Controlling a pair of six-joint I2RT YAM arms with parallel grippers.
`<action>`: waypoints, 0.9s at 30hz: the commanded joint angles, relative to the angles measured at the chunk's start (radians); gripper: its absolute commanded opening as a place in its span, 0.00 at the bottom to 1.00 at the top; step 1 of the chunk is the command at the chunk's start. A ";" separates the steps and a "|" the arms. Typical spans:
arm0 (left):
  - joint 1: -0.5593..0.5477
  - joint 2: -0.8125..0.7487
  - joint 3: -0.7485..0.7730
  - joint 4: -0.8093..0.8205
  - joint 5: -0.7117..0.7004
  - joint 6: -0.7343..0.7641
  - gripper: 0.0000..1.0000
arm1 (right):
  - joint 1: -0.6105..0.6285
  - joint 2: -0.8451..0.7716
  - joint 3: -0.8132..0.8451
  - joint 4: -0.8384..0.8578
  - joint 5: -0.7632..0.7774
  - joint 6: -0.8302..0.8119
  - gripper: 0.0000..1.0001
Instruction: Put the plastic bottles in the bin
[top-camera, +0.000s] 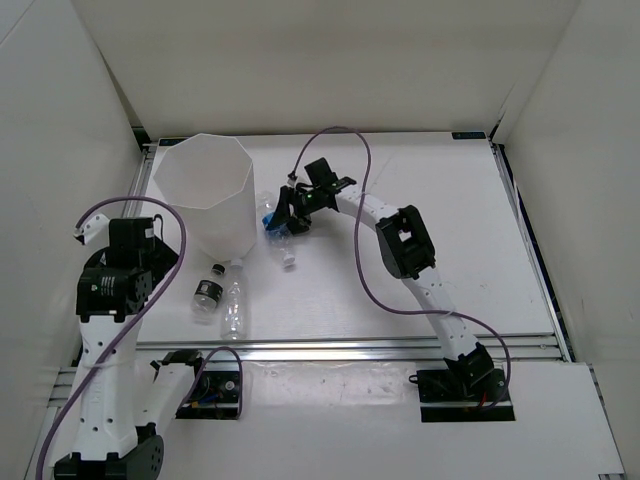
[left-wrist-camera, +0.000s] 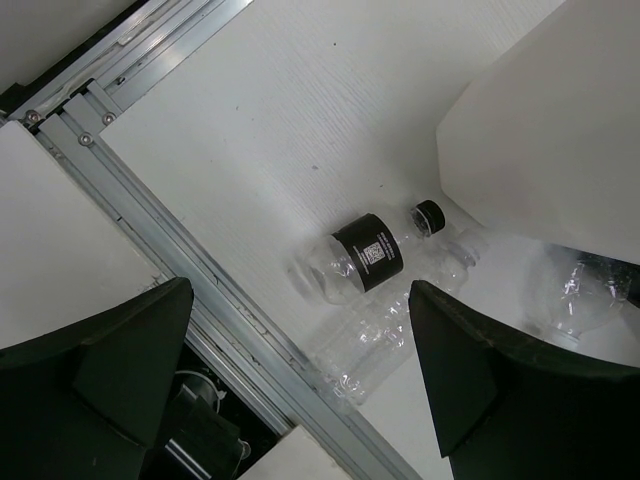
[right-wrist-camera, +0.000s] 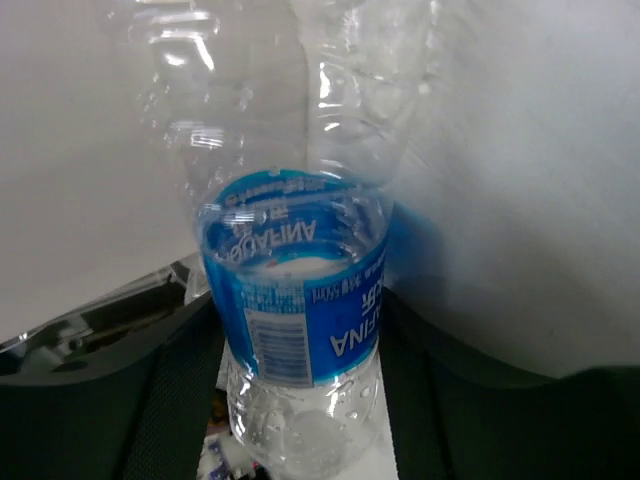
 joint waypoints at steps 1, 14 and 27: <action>-0.004 -0.025 0.019 -0.071 -0.022 0.011 1.00 | -0.013 0.008 -0.034 -0.021 -0.015 0.017 0.60; -0.004 -0.015 -0.043 0.041 0.006 0.000 1.00 | -0.093 -0.552 -0.119 -0.060 0.317 -0.014 0.29; -0.004 0.042 -0.063 0.145 0.026 0.141 1.00 | 0.137 -0.477 0.311 0.320 0.620 -0.114 0.25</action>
